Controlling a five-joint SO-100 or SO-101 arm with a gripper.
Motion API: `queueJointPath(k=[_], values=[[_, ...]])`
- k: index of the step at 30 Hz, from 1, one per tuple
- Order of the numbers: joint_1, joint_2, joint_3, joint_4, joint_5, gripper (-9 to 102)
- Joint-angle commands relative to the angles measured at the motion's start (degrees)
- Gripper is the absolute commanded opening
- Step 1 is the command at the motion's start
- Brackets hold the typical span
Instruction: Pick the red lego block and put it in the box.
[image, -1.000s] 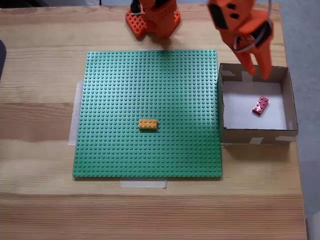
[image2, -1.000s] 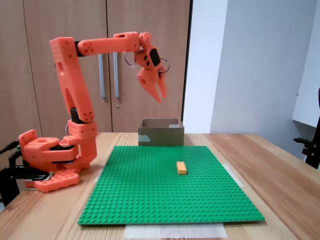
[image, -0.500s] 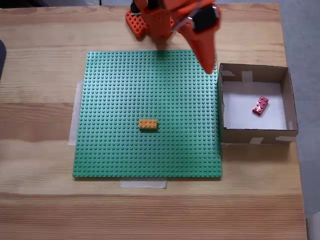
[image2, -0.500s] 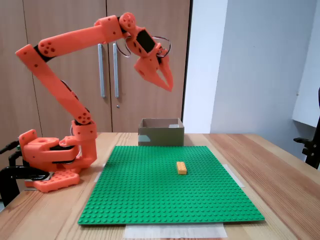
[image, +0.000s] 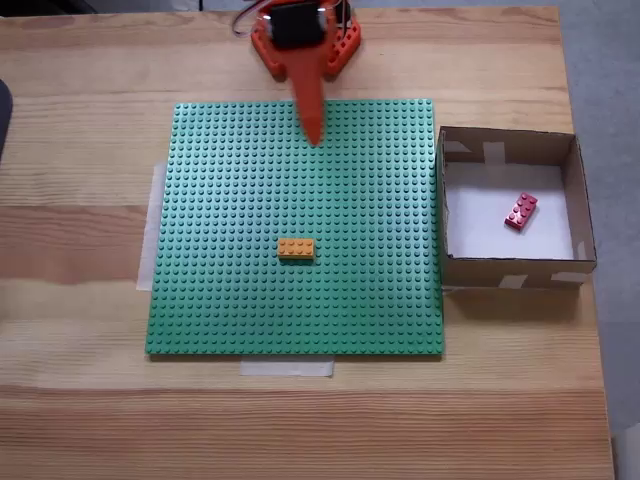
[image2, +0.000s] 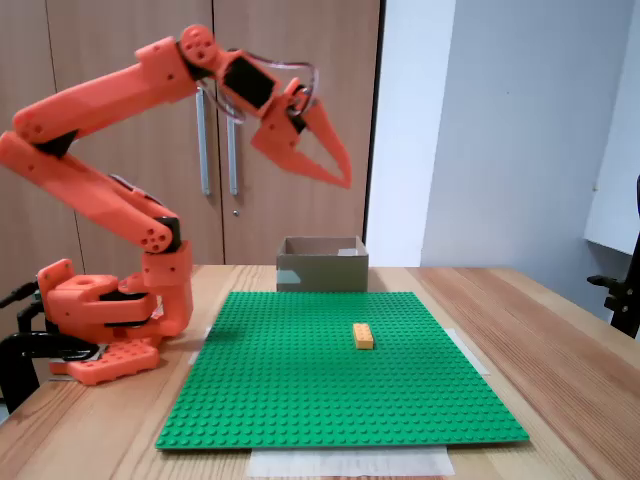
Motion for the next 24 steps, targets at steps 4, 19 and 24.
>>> queueJointPath(k=[4,19,24], values=[[2.37,10.90,12.48,-3.60,0.53,-1],[5.54,27.69,39.11,-7.65,-3.87,-1],[8.61,33.93,50.19,-10.37,-6.24,-1]])
